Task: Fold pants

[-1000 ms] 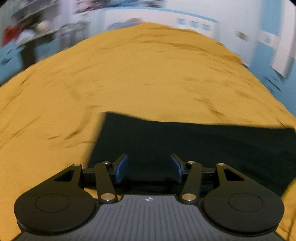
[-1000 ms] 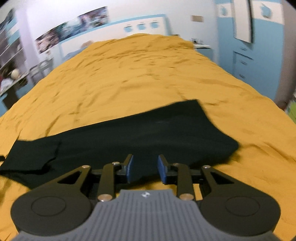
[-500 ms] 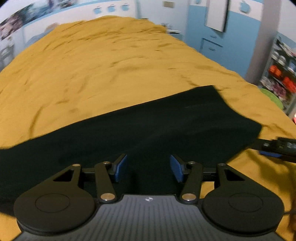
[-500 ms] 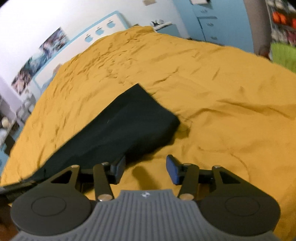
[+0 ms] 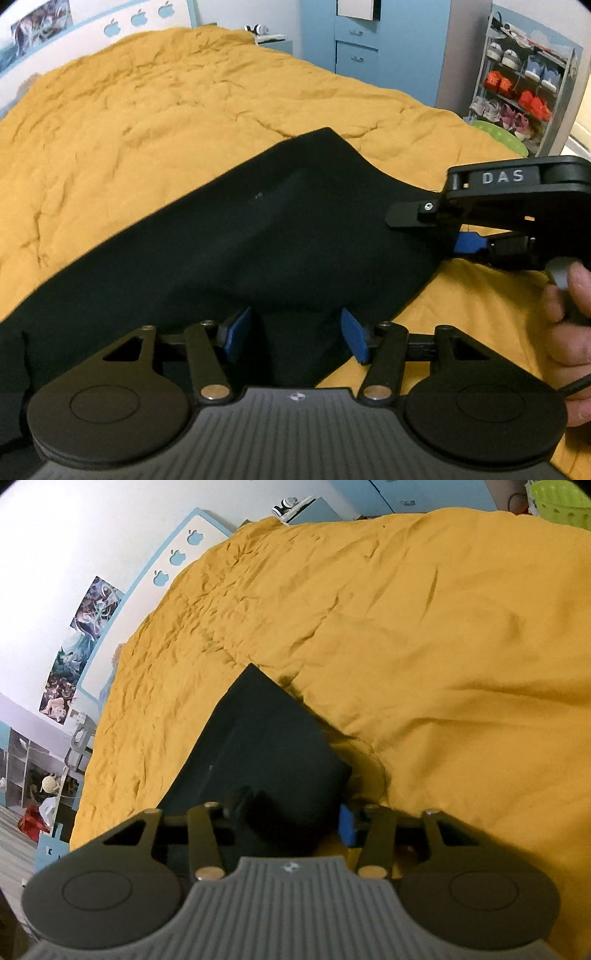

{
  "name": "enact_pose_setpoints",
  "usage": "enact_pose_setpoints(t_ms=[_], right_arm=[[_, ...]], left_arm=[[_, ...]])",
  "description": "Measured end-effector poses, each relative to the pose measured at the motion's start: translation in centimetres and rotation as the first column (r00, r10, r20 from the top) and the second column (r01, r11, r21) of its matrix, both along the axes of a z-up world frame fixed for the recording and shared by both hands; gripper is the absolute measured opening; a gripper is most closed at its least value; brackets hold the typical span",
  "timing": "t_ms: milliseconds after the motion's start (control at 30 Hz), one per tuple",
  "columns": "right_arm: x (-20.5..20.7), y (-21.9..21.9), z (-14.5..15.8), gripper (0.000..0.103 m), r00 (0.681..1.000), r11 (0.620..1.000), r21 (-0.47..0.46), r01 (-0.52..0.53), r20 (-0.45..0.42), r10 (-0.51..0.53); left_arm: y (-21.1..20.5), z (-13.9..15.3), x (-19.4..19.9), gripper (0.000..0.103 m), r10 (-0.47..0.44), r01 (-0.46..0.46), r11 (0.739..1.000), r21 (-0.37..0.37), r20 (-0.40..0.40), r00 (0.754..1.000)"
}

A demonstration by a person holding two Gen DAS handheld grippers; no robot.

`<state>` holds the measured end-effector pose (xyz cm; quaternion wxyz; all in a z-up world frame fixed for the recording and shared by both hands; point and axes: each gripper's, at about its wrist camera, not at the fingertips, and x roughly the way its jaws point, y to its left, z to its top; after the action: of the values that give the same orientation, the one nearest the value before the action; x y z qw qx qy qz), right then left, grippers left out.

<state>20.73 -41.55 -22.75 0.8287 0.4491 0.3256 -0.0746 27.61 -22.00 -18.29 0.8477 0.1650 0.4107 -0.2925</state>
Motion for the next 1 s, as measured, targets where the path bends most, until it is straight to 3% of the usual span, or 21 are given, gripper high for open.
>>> enact_pose_setpoints(t_ms=[200,333,533,633,700,767,900,1000], right_arm=[[-2.4,0.3,0.2,0.039,0.997,0.995,0.076,0.069,-0.028,-0.067],[-2.2,1.1,0.0,0.044,0.996,0.990,0.112,0.091,-0.019,-0.089],[-0.6,1.3,-1.2,0.046,0.993,0.981,0.153,0.120,-0.027,-0.117],[-0.3,1.4,-1.2,0.035,0.992,0.980,0.155,0.125,-0.003,-0.126],[-0.3,1.4,-1.4,0.025,0.992,0.978,0.169,0.122,0.019,-0.127],[-0.3,1.4,-1.3,0.023,0.991,0.978,0.176,0.117,0.043,-0.126],[-0.1,1.7,-0.3,0.020,0.990,0.984,0.143,0.105,0.079,-0.117],[0.1,2.2,1.1,0.017,0.988,0.988,0.112,0.101,0.101,-0.113]], left_arm=[[1.8,2.2,-0.1,0.064,0.048,-0.048,0.995,-0.086,-0.001,0.999],[3.6,4.0,0.1,0.064,0.101,-0.093,0.985,-0.147,0.052,0.994],[5.9,2.8,2.4,0.064,0.211,-0.207,0.974,-0.095,0.030,0.977],[6.0,0.1,3.1,0.064,0.203,-0.205,0.978,-0.049,-0.050,0.978],[5.8,-1.0,2.9,0.064,0.190,-0.192,0.981,-0.036,-0.053,0.980],[5.8,-1.3,2.8,0.064,0.185,-0.187,0.982,-0.035,-0.044,0.982],[8.0,0.1,3.6,0.064,0.186,-0.204,0.970,-0.135,-0.130,0.974],[10.5,1.7,3.5,0.064,0.211,-0.231,0.953,-0.195,-0.122,0.970]])
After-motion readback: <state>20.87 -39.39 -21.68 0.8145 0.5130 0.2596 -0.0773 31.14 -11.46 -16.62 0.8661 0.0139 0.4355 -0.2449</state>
